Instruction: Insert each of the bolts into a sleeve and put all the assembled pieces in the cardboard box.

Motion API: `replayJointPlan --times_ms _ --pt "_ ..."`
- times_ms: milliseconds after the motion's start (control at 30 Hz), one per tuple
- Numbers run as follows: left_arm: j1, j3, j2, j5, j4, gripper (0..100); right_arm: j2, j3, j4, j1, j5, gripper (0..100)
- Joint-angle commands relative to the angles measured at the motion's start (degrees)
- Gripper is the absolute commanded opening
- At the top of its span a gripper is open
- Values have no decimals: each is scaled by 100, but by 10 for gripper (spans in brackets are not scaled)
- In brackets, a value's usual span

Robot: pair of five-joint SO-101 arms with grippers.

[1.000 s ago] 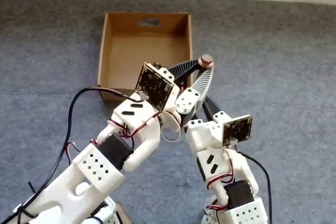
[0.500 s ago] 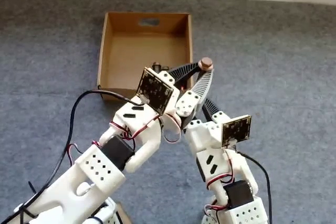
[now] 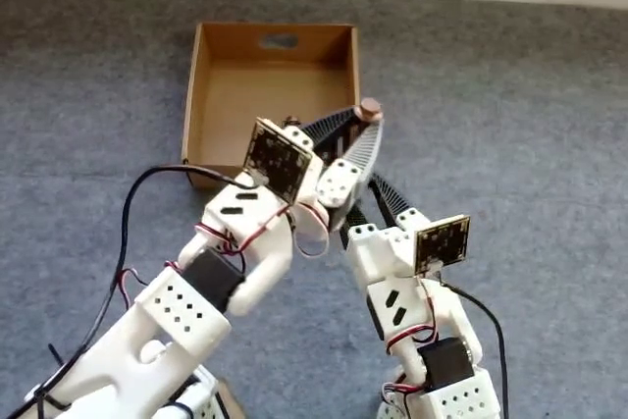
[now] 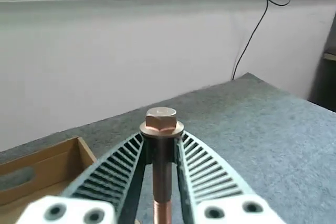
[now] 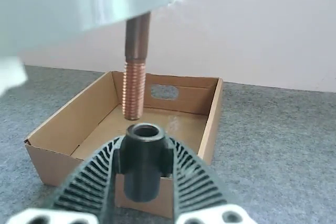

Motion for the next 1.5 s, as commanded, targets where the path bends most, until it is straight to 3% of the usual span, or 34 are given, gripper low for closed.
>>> replayJointPlan --times_ms 0,433,667,1033,1200,1467 --pt "-57 -48 -163 53 -185 8 -84 664 -110 -48 -18 8" --pt "400 31 84 26 -193 8 -84 664 -110 -48 -18 8" --pt "391 -110 778 26 -536 8 -84 664 -110 -48 -18 8" --pt "110 -84 822 35 -536 8 -84 629 -110 145 -18 8" --pt "84 -207 699 62 88 8 -84 611 -136 699 -53 8" --pt "163 -207 -198 62 958 8 -84 620 -136 699 -53 8"
